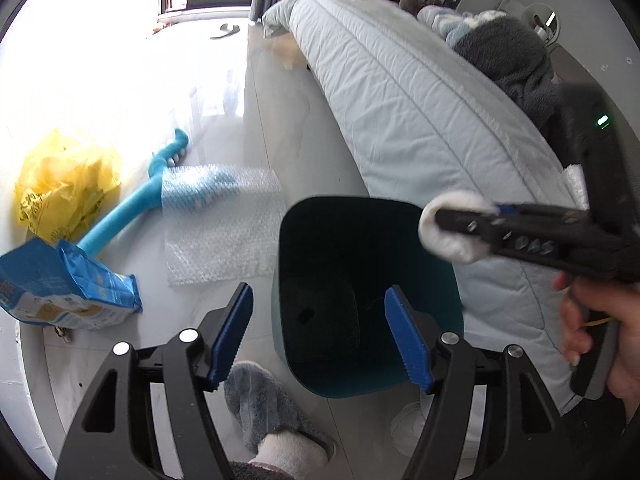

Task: Collect trash
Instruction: 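Carry the tissue ball in the right tool over the teal bin, then open the right tool to drop the tissue ball into the bin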

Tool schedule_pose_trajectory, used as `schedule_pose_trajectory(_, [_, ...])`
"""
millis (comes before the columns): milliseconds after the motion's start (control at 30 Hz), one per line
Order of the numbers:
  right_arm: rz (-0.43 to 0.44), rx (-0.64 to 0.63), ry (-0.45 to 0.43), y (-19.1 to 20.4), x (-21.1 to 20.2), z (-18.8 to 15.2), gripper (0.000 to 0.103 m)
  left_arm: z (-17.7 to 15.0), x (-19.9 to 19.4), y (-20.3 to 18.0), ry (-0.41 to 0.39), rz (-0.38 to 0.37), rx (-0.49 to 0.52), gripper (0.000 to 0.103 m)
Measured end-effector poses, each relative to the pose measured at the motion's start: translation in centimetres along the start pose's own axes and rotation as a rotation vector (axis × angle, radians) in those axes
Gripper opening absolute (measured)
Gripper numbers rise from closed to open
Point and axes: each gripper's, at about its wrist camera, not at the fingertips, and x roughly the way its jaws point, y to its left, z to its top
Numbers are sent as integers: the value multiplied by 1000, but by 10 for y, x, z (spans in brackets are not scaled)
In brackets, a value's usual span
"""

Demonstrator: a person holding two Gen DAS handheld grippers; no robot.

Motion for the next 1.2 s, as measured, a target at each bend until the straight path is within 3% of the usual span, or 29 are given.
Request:
schedule_pose_trajectory(300, [-35, -31, 90, 10, 38, -11, 42, 8, -34, -3, -128, -12, 30, 62])
schedule_pose_trajectory(633, [-76, -57, 157, 7, 62, -17, 43, 19, -88, -12, -334, 30, 63, 57])
schedule_pose_trajectory(700, [-80, -53, 175, 4, 66, -19, 47, 21, -99, -16, -368, 37, 72, 57])
schedule_pose_trajectory(767, [-77, -48, 184, 4, 69, -20, 61, 21, -108, -19, -399, 45, 81, 57])
schedule_pose_trajectory(867, [-81, -57, 174, 4, 64, -23, 72, 24, -121, -25, -441, 43, 90, 56])
schedule_pose_trajectory(1200, [-37, -83, 61, 3, 12, -24, 74, 33, -148, -55, -519, -21, 74, 56])
